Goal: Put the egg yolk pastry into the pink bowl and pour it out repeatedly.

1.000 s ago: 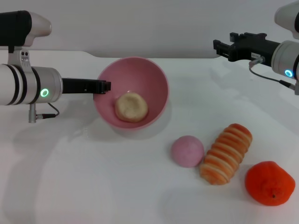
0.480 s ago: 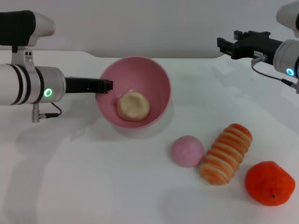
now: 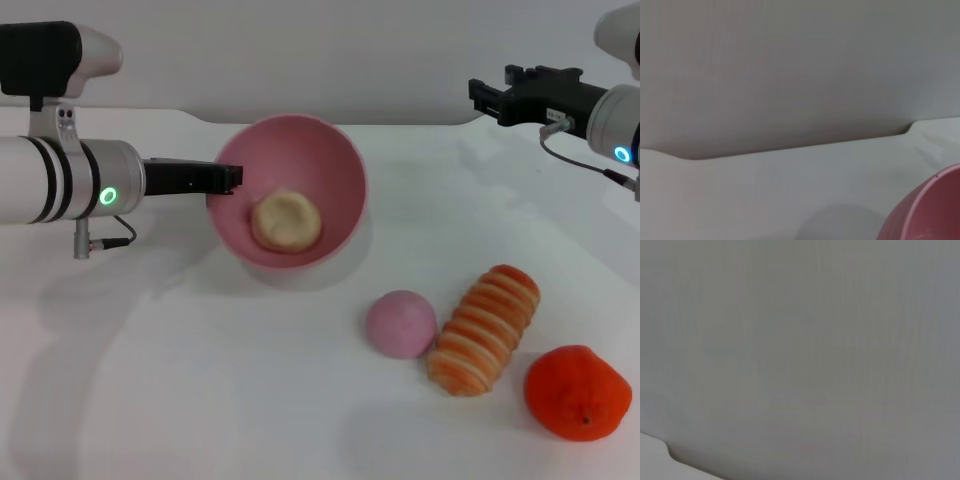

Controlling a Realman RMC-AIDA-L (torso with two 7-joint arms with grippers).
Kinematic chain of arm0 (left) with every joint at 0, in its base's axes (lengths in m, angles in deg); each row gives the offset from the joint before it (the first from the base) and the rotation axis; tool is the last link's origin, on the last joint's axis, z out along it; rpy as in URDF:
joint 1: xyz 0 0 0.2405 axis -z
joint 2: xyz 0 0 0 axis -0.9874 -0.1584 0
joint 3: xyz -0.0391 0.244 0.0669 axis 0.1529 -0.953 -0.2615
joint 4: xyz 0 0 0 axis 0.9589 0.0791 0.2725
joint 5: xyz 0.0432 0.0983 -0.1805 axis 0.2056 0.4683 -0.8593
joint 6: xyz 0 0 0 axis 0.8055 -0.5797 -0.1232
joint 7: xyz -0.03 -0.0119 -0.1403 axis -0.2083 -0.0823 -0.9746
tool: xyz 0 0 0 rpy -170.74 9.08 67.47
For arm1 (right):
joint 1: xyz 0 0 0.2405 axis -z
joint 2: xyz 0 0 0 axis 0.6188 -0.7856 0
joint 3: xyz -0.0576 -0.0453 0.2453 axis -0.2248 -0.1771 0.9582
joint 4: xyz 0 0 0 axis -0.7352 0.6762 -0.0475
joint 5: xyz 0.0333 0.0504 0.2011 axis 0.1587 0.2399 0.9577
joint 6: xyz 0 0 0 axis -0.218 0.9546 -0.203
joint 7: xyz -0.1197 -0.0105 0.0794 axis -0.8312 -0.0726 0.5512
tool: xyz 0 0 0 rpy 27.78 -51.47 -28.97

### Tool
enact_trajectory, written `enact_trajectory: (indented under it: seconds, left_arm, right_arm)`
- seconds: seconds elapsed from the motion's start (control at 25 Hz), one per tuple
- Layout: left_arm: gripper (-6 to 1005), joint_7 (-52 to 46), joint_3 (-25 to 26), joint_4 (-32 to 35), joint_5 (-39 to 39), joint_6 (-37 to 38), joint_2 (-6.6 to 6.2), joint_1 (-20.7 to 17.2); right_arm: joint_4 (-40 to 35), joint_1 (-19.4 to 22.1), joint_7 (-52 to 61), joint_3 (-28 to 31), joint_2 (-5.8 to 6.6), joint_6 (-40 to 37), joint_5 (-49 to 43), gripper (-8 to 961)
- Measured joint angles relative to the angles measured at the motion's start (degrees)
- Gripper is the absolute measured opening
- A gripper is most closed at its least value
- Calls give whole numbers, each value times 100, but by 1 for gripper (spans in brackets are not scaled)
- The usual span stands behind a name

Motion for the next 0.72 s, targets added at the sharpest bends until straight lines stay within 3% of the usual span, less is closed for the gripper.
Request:
enact_trajectory:
  seconds: [0.28,0.44,0.56,0.72]
  left_arm:
    - [0,22,-19,2,-1,-144,0,-7]
    - [0,128,-391,88,4,-744,-4,-64]
    - [0,481,-975,230,35,-1666,-2,-230]
    - [0,1100,-1961,289,45,-3501,0,-526]
  right_arm:
    - [67,-2,0,0,0,58,0,538]
    - [68,0,0,15,5,62,0,539]
    - [68,12,0,19,7,75,0,539]
    - [81,60,0,18,9,110,0,539]
